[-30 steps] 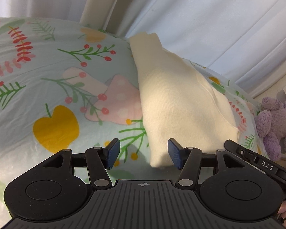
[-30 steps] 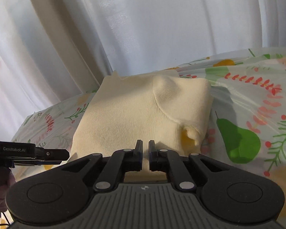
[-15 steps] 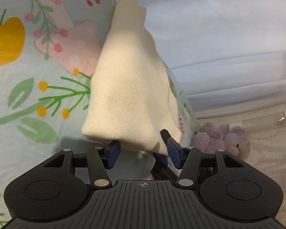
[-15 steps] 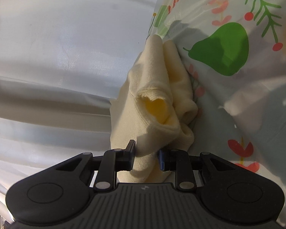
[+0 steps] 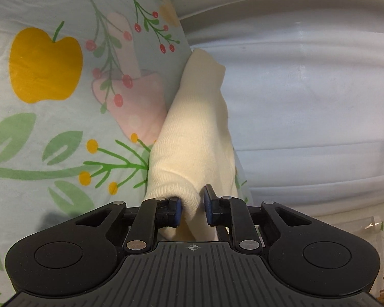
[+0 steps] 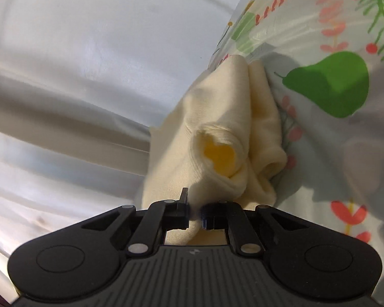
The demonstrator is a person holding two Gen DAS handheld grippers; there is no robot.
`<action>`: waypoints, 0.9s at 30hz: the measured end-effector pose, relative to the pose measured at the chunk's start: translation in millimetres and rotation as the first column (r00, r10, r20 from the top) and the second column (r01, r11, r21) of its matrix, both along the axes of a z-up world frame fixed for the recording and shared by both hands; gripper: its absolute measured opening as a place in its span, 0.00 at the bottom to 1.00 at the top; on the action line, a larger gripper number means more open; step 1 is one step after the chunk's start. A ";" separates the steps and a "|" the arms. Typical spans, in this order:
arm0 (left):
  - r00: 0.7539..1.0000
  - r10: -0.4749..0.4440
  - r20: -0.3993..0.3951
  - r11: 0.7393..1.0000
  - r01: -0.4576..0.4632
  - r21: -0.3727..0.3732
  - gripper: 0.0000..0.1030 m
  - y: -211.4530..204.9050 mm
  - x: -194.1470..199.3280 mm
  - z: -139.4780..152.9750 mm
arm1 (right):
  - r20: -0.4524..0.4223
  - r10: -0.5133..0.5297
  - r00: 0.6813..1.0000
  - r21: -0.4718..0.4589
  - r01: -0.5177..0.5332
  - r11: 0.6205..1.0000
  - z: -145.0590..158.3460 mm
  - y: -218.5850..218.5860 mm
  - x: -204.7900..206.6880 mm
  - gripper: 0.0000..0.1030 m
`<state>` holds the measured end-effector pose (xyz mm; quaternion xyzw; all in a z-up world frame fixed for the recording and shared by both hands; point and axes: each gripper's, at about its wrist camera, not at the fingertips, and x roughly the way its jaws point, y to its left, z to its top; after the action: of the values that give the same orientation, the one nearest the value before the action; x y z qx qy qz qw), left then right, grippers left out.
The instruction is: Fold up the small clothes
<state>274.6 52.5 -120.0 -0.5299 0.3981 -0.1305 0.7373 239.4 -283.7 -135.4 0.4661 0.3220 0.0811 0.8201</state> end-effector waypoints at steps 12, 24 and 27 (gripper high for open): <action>0.998 -0.047 -0.036 0.990 0.051 0.134 0.16 19.1 -16.2 4.2 | -0.009 0.111 0.994 -0.331 -0.107 0.938 13.5 2.1 -13.9 0.13; 0.960 -0.273 0.058 0.928 0.247 0.278 0.74 59.0 36.6 50.7 | -0.042 0.131 0.991 -0.073 -0.134 0.988 7.2 -106.5 21.5 0.59; 0.949 -0.315 0.027 0.925 0.300 0.234 0.69 42.0 74.6 33.3 | -0.068 0.127 0.990 -0.022 -0.128 0.991 -4.1 -111.8 51.1 0.59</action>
<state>349.2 94.5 -86.7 -0.3686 0.4646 -0.2152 0.7759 290.5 -395.6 -139.4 0.4362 0.3791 0.1137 0.8081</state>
